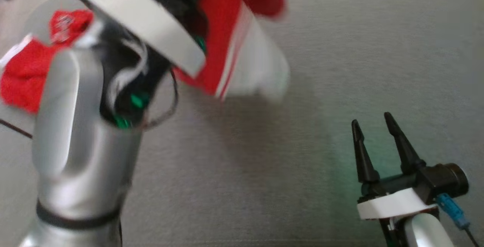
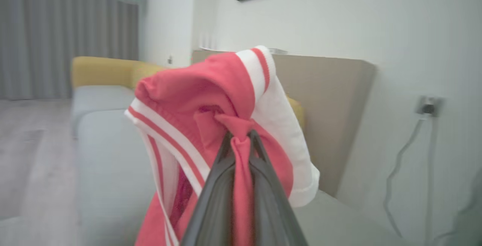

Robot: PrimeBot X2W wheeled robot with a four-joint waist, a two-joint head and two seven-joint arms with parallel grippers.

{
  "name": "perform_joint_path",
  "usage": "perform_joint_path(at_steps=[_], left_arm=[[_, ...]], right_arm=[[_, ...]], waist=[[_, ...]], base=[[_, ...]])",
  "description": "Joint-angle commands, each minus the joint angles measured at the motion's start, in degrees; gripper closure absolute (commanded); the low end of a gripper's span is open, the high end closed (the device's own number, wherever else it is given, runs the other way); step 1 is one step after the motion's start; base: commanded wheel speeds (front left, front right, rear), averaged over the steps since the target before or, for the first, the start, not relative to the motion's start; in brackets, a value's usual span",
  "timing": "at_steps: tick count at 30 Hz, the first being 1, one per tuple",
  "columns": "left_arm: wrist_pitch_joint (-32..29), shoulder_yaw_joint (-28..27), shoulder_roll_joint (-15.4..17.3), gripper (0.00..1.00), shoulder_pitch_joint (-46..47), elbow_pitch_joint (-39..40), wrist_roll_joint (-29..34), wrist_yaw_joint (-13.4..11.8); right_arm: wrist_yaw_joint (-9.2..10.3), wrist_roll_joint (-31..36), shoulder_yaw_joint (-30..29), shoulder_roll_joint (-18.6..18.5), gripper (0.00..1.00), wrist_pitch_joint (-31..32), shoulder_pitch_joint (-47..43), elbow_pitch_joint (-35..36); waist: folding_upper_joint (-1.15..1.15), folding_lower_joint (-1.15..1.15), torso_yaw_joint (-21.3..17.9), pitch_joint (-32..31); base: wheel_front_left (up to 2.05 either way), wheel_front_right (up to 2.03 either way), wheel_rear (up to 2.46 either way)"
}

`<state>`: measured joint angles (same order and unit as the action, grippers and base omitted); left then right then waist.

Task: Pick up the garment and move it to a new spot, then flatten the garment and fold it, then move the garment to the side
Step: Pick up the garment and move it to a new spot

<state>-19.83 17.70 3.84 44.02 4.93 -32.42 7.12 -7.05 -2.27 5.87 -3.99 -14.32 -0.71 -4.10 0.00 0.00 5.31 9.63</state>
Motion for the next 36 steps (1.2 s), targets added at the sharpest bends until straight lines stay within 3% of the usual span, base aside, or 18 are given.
perform_joint_path(at_steps=[1,6,10,16,23,24,25,26,31,36], left_arm=[[-2.3,-1.3,1.1,1.00,0.6,5.0,-2.3,-0.1],[-7.7,-0.1,0.5,1.00,-3.1,12.3,-7.3,-2.8],[-10.4,0.9,0.5,1.00,-4.7,10.5,-9.0,-4.3],[-7.6,1.7,2.7,1.00,-6.1,-6.9,-6.2,-3.1],[8.6,4.1,4.2,1.00,-4.2,-32.1,2.3,-1.6],[11.2,4.2,4.0,0.85,-3.7,-34.9,3.1,-1.6],[13.7,4.1,3.8,0.27,-3.3,-37.3,3.7,-1.6],[16.0,4.1,3.7,0.00,-2.8,-39.5,4.3,-1.8],[27.8,3.3,3.2,0.00,-2.8,-44.8,6.6,-4.4],[34.2,1.0,2.5,0.00,-8.1,-40.9,7.0,-8.1]], right_arm=[[-0.44,-0.4,1.7,0.4,0.00,-0.7,0.9,2.1],[-0.44,-1.3,2.7,0.9,0.00,-0.7,1.4,2.1],[-0.44,-2.2,3.0,1.1,0.00,-0.7,1.7,2.1],[-0.44,-5.2,4.5,1.1,0.00,-0.7,2.6,2.3],[-0.44,-7.2,6.5,1.1,0.00,-0.7,4.1,2.0],[-0.44,-7.3,6.5,1.1,0.00,-0.7,4.2,2.0],[-0.44,-7.4,6.4,1.1,0.00,-0.7,4.2,2.0],[-0.44,-7.5,6.3,1.1,0.00,-0.7,4.3,2.0],[-0.44,-6.5,4.5,1.1,0.00,-0.7,3.4,2.0],[-0.44,-4.2,2.2,1.1,0.00,-0.7,1.7,2.4]], waist=[[0.00,0.00,-4.5,-1.6],[0.00,0.00,-10.5,-1.1],[0.00,0.00,-14.7,-0.5],[0.00,0.00,-20.3,1.2],[0.00,0.00,-25.3,3.2],[0.00,0.00,-25.7,3.3],[0.00,0.00,-25.9,3.3],[0.00,0.00,-26.0,3.3],[0.00,0.00,-24.9,1.9],[0.00,0.00,-21.6,-0.8]], base=[[0.00,0.00,0.00],[0.00,0.00,0.00],[0.00,0.00,0.00],[0.00,0.00,0.00],[0.00,0.00,0.00],[0.00,0.00,0.00],[0.00,0.00,0.00],[0.00,0.00,0.00],[0.00,0.00,0.00],[0.00,0.00,0.00]])
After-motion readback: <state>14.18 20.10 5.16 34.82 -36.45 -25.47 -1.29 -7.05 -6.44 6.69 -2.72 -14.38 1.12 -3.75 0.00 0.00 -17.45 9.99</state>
